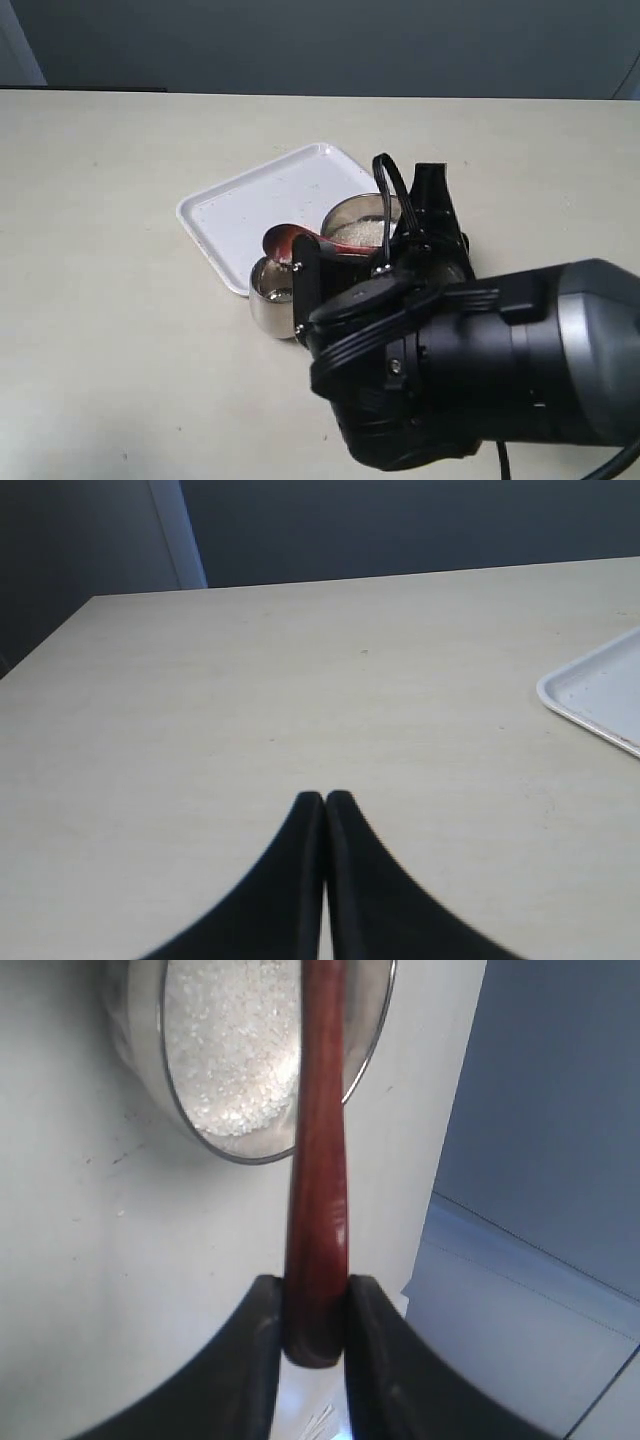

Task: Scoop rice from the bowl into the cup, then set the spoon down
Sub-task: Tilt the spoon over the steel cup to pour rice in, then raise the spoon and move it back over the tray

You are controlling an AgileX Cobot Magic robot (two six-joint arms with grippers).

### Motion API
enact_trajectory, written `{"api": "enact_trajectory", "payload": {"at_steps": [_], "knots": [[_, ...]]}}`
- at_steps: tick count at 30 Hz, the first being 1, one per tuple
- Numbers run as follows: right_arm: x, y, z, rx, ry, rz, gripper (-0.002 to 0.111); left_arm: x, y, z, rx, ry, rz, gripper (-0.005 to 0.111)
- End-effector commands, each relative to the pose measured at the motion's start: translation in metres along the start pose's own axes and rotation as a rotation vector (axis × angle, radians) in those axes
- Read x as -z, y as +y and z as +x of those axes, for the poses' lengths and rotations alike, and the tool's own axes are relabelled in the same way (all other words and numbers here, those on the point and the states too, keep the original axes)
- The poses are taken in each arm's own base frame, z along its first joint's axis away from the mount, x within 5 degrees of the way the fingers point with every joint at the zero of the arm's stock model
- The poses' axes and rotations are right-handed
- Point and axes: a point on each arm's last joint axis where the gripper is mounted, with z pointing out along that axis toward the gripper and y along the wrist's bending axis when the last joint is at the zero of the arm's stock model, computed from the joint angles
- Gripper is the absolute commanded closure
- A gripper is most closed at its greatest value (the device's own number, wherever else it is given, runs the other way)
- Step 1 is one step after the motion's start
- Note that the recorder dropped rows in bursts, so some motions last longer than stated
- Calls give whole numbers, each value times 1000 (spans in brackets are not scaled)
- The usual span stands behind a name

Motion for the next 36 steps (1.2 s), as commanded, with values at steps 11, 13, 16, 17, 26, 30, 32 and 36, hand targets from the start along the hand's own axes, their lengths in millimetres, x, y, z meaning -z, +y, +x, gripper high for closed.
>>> {"api": "enact_trajectory", "payload": {"at_steps": [11, 13, 16, 17, 26, 30, 32, 36], "knots": [[-2, -5, -3, 43, -27, 101, 109, 1, 0, -4, 5, -18, 1, 106], [-4, -4, -5, 60, -27, 116, 109, 1, 0, -4, 5, -18, 1, 106], [-4, -4, -5, 64, -28, 122, 109, 1, 0, -4, 5, -18, 1, 106], [-4, -4, -6, 66, -29, 125, 109, 1, 0, -4, 5, -18, 1, 106], [-14, -22, -6, -41, -19, 74, 109, 1, 0, -4, 5, -18, 1, 106], [-25, -57, -22, -199, -173, 16, 109, 1, 0, -4, 5, -18, 1, 106], [-31, -72, -29, -249, -274, -9, 109, 1, 0, -4, 5, -18, 1, 106], [-57, -94, -47, -319, -460, -65, 109, 1, 0, -4, 5, -18, 1, 106]]}}
